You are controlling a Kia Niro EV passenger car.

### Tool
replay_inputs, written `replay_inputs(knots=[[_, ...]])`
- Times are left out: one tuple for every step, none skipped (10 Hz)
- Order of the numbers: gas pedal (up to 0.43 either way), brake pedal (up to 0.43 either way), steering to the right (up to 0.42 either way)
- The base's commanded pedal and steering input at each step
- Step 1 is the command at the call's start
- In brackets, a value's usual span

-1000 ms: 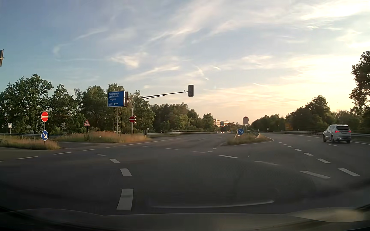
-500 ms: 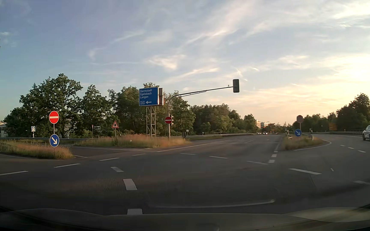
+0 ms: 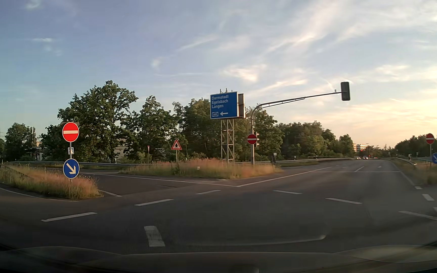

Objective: Follow the waypoints while adhering to traffic rules and regulations

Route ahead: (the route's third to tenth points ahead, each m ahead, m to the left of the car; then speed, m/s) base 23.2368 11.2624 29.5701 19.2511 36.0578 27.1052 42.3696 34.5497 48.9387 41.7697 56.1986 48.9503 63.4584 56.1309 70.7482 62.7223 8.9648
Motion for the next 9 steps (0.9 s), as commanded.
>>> replay_inputs(knots=[[0.000, 0.000, -0.150], [0.000, 0.000, -0.150], [0.000, 0.000, -0.150], [0.000, 0.000, -0.151], [0.000, 0.000, -0.155], [0.039, 0.000, -0.159], [0.047, 0.000, -0.163], [0.059, 0.000, -0.167], [0.059, 0.000, -0.173]])
